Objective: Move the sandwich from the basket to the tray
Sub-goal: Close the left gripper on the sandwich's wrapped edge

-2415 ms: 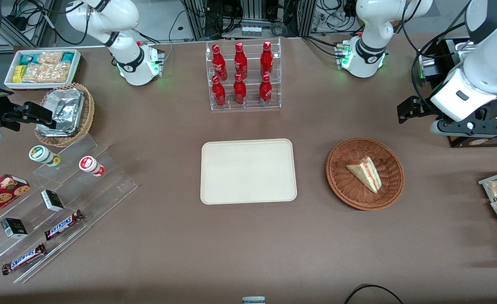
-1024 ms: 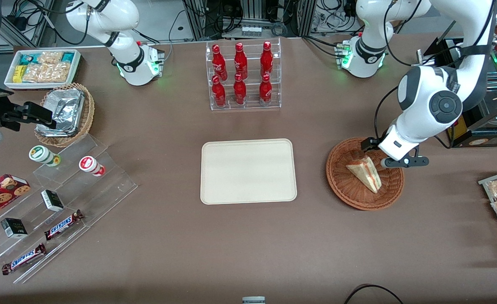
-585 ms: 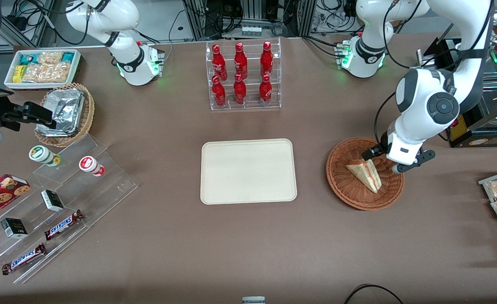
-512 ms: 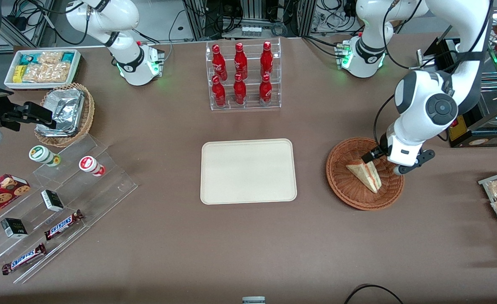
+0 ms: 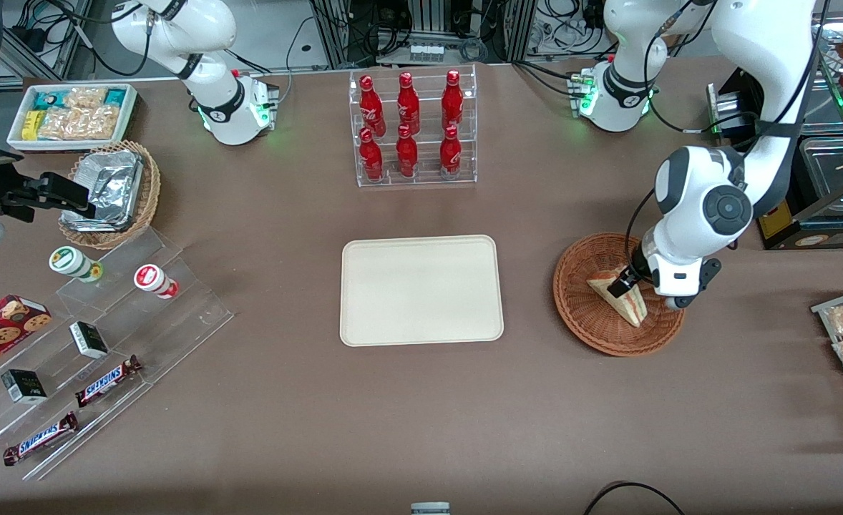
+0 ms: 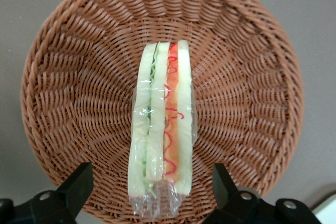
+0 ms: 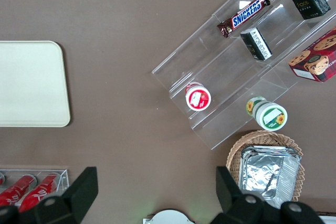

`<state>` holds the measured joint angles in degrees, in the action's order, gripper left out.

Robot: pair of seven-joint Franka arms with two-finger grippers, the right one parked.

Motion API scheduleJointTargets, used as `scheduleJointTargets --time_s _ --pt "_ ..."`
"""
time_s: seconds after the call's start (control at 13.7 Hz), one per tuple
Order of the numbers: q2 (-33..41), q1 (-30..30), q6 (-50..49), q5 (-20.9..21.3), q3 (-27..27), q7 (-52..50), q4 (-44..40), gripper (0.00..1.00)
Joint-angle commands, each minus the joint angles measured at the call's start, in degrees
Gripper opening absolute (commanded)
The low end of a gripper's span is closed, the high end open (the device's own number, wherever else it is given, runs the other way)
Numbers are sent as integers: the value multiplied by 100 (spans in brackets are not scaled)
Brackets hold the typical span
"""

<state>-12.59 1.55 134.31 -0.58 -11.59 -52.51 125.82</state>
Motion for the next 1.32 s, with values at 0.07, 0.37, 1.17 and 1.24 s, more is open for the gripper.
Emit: scheduleJointTargets --time_s 0.07,0.37,1.17,1.24 --pt "-252 -32 235 -21 -10 -137 4 100" --pt "-332 -67 236 -21 -10 -608 -13 19" --pt "-314 -426 -1969 -12 -116 -348 -1945 0" --pt "-349 -610 -2022 -12 -116 -357 -2069 0"
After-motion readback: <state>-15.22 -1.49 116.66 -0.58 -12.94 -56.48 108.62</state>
